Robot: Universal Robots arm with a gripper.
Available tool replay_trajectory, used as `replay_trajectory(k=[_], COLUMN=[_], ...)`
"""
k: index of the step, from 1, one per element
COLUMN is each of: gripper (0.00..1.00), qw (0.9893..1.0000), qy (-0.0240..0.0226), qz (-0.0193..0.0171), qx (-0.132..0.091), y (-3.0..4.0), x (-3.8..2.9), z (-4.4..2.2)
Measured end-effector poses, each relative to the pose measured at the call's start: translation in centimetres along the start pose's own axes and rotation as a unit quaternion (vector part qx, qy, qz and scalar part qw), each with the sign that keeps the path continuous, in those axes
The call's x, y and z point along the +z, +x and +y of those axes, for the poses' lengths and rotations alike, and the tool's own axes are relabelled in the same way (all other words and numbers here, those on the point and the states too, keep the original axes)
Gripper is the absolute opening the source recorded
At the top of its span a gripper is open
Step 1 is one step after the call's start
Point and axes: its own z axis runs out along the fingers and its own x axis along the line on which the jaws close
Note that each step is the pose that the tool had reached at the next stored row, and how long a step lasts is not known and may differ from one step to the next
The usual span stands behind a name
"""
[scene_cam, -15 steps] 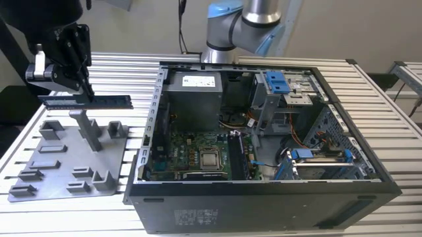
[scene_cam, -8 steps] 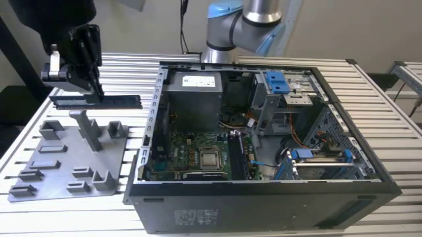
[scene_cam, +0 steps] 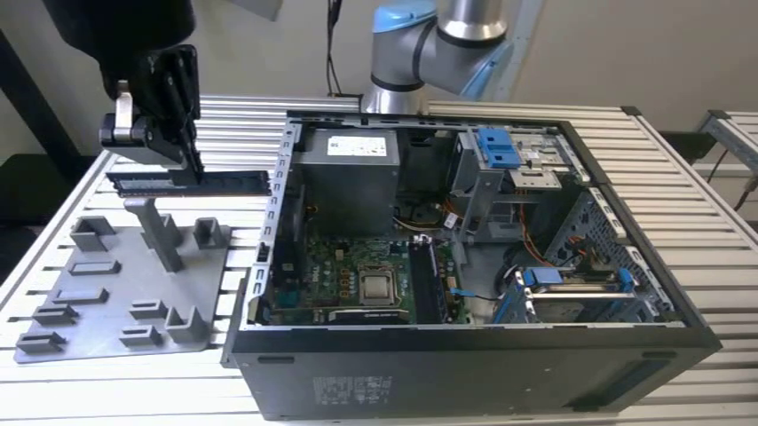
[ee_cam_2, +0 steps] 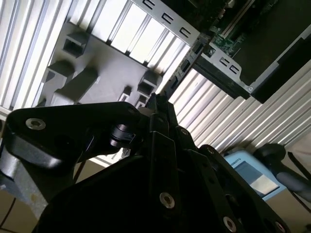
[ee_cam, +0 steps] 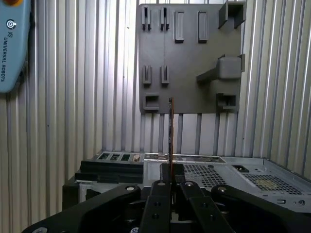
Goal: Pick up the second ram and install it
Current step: 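Pick up the second ram and move it above second insertion slot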
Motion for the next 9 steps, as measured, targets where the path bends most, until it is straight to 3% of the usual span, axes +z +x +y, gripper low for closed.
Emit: replay_trajectory(k=[9], gripper=[0.14], qw=[1.0], qy=[0.0], qz=[0.0001], qx=[0.0], y=[0.01], x=[-0.01], z=[-0.55])
